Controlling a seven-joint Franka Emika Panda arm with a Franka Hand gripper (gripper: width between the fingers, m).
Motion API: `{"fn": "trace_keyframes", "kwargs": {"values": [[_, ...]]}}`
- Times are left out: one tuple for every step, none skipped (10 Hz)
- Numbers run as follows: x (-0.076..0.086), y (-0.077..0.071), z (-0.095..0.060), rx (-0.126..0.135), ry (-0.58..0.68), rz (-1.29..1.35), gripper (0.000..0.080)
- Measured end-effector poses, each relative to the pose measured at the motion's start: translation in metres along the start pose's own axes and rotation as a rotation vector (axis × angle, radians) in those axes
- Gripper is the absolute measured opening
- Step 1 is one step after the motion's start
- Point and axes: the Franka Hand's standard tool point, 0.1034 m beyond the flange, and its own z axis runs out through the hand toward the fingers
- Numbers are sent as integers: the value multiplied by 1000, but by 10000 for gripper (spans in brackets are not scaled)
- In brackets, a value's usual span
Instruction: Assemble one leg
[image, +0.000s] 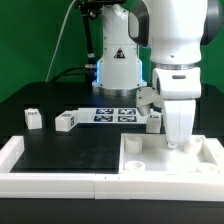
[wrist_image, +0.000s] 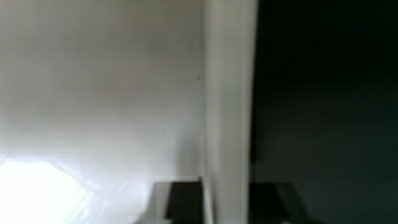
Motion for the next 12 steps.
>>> {"fn": "trace_keyframes", "kwargs": {"values": [[0, 0, 0, 0, 0, 0, 255], [0, 0, 0, 0, 0, 1, 395], [0, 0, 0, 0, 0, 1, 529], [0, 0, 0, 0, 0, 1, 529], [-1, 0, 0, 0, 0, 1, 625], [-1, 0, 0, 0, 0, 1, 642], [-1, 0, 0, 0, 0, 1, 648], [-1, 0, 0, 0, 0, 1, 648], [0, 0, -1, 0, 0, 3, 649], [3, -8, -8, 1, -5, 40, 649], [5, -17, -19, -6, -11, 59, 649], [7, -25, -30, -12, -18, 84, 649]]}}
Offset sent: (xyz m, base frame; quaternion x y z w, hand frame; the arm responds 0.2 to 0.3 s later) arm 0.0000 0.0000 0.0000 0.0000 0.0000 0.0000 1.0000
